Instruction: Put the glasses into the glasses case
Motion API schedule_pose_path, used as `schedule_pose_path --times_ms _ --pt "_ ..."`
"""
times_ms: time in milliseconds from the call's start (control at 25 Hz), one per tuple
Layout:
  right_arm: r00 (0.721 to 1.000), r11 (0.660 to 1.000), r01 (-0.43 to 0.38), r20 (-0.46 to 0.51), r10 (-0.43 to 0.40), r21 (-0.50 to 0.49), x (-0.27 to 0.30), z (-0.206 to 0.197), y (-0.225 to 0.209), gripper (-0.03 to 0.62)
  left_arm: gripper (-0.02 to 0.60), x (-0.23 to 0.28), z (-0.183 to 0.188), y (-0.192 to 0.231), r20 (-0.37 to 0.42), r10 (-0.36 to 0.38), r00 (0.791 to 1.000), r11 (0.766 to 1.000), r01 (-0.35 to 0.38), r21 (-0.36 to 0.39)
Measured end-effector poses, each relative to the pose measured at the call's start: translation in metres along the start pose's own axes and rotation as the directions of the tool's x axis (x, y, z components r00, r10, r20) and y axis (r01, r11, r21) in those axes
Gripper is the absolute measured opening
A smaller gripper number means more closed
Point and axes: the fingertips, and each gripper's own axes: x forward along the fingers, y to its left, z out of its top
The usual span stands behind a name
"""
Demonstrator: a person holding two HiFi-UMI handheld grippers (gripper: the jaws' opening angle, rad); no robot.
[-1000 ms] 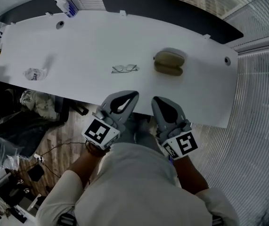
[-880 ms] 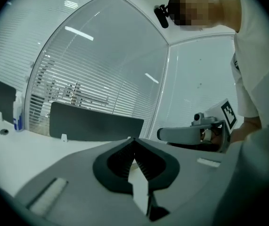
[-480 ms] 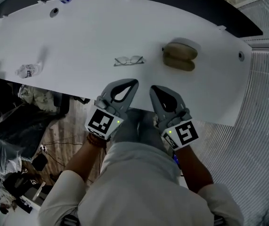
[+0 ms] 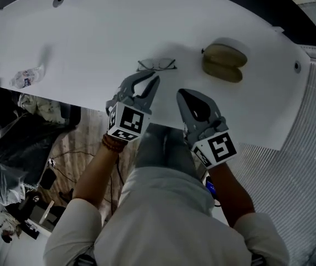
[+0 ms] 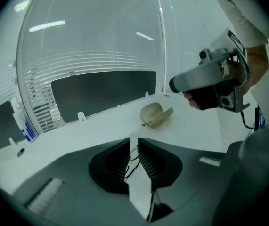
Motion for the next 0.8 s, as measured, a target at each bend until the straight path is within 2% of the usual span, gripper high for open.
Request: schedule_pose_path --times_ms 160,360,600,800 --pt "1.000 1.000 -0.003 -0.009 0.003 0.015 0.007 -0.010 -0.006 0.002 0.062 0.025 -0.029 0.006 -0.105 0.023 0.994 0.983 -0.003 0.183" --pt "1.000 0.999 0.003 -0.017 -0.002 0.035 0.008 -0.018 -0.011 0.002 0.091 0.049 -0.058 0.008 -0.210 0.039 0.977 0.931 0.041 0.363" --pt "1.000 0.998 0.022 -0.014 -0.021 0.058 0.006 -0.024 -0.019 0.002 0.096 0.067 -0.071 0.005 -0.268 0.042 0.962 0.879 0.092 0.468" --pt "1.000 0.997 0.028 -0.009 -0.028 0.066 0.004 -0.027 -0.021 0.002 0.098 0.073 -0.081 0.002 -0.302 0.048 0.952 0.857 0.116 0.502"
